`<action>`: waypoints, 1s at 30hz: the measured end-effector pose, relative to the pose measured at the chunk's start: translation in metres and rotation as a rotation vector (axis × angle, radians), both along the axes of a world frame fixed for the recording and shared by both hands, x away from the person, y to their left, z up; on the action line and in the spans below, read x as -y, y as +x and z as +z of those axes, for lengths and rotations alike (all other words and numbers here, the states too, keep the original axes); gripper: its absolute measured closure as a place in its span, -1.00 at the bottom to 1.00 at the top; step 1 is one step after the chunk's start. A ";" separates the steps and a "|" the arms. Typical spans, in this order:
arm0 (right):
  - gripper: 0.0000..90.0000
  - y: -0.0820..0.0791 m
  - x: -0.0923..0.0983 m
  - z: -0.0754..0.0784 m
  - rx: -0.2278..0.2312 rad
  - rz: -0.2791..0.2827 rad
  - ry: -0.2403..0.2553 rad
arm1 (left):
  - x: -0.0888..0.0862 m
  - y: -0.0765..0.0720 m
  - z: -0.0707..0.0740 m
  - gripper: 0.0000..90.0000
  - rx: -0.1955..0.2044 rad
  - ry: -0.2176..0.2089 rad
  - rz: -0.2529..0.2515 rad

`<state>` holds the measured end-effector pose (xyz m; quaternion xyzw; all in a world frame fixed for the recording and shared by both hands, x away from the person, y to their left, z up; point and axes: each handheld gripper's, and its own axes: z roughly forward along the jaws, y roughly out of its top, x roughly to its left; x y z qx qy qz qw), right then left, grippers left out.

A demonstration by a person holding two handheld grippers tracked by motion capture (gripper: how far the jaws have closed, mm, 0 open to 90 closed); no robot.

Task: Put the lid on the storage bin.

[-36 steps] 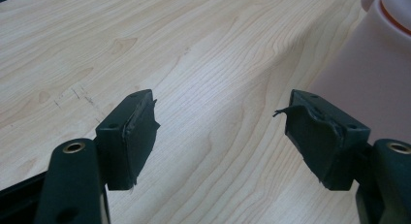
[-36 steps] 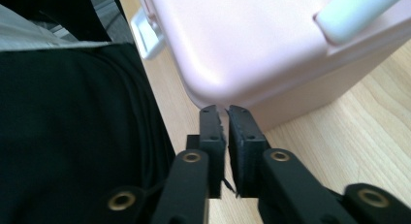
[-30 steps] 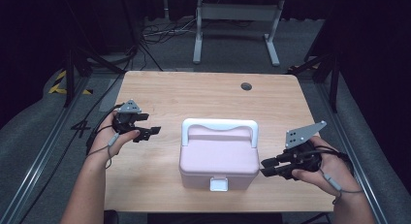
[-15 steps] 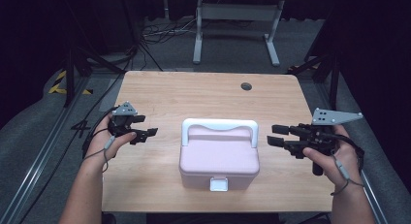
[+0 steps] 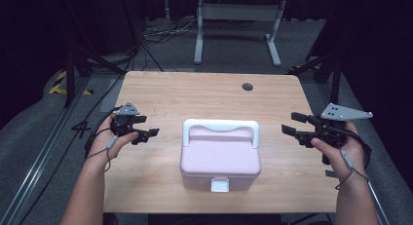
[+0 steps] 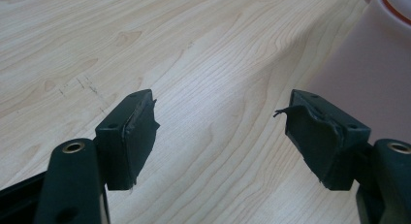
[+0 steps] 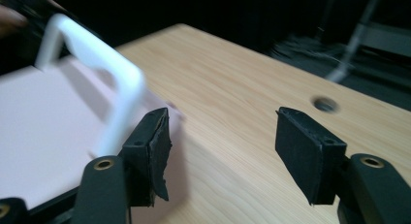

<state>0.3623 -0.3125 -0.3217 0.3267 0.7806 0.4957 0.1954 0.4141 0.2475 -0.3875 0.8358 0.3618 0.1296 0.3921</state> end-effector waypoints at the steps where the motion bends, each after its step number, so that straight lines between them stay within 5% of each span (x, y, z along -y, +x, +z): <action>1: -0.36 0.002 0.004 -0.003 0.005 -0.018 -0.015 | 0.000 0.000 0.000 -0.40 0.000 -0.003 0.002; 6: -0.57 0.015 0.021 -0.019 0.009 -0.088 0.038 | 0.000 0.001 -0.001 -0.40 -0.005 0.001 0.003; 12: -0.67 0.028 0.027 -0.037 -0.025 -0.018 -0.059 | 0.001 0.002 -0.004 -0.40 -0.010 0.008 0.003; 19: -0.66 0.044 0.020 -0.065 -0.106 0.007 -0.114 | 0.003 0.004 -0.008 -0.40 -0.019 0.021 0.000; 30: -0.66 0.061 0.006 -0.106 -0.232 -0.035 -0.160 | 0.003 0.008 -0.019 -0.40 -0.054 0.051 0.012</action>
